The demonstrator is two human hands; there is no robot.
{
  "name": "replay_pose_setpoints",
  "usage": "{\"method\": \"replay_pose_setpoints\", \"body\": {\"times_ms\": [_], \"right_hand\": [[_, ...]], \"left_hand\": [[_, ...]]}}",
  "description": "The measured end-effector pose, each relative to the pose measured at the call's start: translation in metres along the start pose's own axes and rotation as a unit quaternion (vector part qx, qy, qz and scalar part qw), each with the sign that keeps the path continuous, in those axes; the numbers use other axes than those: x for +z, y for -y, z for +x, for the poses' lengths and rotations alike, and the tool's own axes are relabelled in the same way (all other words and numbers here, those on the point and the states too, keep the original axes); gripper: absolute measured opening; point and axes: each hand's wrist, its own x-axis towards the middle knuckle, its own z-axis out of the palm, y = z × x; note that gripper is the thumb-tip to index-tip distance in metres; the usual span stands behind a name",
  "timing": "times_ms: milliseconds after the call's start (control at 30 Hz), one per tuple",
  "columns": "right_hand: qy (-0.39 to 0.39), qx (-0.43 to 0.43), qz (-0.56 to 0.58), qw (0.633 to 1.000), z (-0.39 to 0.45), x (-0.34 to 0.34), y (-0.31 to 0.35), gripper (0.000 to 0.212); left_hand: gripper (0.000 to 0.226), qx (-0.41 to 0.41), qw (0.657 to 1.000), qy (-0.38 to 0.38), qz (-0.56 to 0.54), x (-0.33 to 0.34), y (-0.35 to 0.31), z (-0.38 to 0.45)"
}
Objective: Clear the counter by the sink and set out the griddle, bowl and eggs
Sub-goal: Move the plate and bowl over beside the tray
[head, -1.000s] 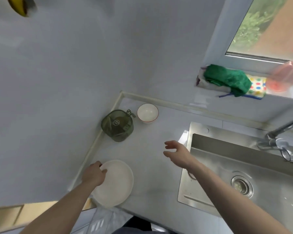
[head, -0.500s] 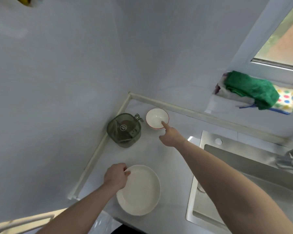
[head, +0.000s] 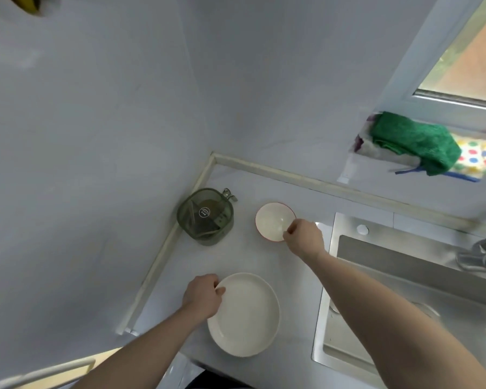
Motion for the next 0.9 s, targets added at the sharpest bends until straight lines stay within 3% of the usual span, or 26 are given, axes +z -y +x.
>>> {"method": "replay_pose_setpoints", "body": {"times_ms": [167, 300, 533, 833, 900], "right_hand": [[0.0, 0.104, 0.175, 0.979, -0.05, -0.01, -0.03, 0.017], [0.004, 0.102, 0.237, 0.966, -0.117, -0.021, -0.037, 0.014], [0.022, 0.071, 0.204, 0.976, -0.187, 0.022, -0.038, 0.024], [0.007, 0.083, 0.157, 0.984, -0.197, 0.057, -0.037, 0.027], [-0.002, 0.084, 0.155, 0.984, -0.199, 0.059, -0.037, 0.027]], "left_hand": [[0.03, 0.023, 0.998, 0.054, -0.006, -0.006, -0.001, 0.0], [0.032, 0.033, 0.997, 0.066, -0.029, -0.001, 0.0, -0.004], [0.016, 0.054, 0.986, 0.154, -0.032, -0.001, -0.009, -0.005], [0.01, 0.061, 0.983, 0.166, -0.048, 0.002, -0.013, -0.018], [0.023, 0.065, 0.983, 0.162, -0.052, 0.006, -0.009, -0.016]]}}
